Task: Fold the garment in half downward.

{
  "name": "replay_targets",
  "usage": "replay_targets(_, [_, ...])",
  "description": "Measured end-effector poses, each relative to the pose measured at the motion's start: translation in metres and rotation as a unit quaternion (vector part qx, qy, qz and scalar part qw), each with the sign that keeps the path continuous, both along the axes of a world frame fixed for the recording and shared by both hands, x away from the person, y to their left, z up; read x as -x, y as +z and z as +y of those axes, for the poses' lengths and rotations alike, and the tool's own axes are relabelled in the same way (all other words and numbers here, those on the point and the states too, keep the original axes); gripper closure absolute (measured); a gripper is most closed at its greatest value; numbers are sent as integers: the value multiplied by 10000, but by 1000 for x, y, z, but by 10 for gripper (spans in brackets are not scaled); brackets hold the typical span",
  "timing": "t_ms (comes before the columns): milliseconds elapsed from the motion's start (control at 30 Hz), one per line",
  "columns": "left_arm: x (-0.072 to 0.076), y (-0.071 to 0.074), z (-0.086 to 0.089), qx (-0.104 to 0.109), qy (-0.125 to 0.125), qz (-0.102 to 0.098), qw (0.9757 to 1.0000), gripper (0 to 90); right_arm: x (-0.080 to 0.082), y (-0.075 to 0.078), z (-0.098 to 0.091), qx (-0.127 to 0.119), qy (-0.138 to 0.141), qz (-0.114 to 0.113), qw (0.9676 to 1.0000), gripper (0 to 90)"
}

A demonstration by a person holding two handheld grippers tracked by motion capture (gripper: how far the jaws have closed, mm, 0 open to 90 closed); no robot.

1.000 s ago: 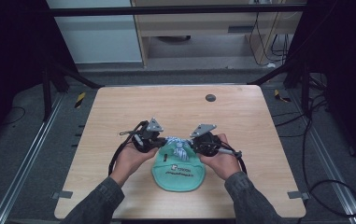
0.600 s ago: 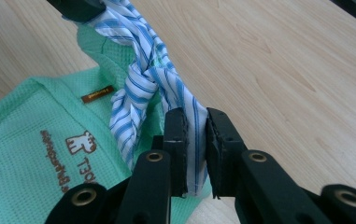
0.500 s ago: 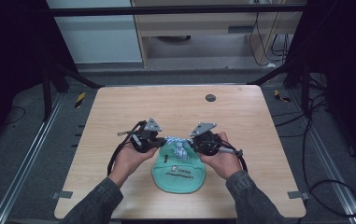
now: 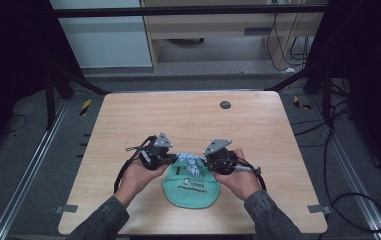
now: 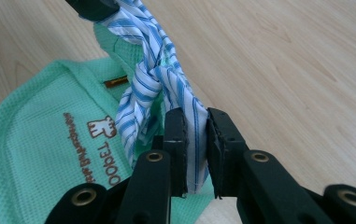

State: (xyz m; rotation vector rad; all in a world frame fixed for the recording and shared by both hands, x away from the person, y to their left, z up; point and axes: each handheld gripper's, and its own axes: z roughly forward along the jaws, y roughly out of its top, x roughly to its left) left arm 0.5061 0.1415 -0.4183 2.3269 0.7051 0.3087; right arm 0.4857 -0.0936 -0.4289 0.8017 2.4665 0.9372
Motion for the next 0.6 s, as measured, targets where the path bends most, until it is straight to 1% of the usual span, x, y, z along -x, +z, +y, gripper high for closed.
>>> replay_targets(200, [4,-5,2,44,-1,36,10000,864,5,-5,0,-28,7,83,10000,785])
replay_targets(600, [10,-9,6,150,5,60,9999,863,11,-7,2,-34,47,91,9999,779])
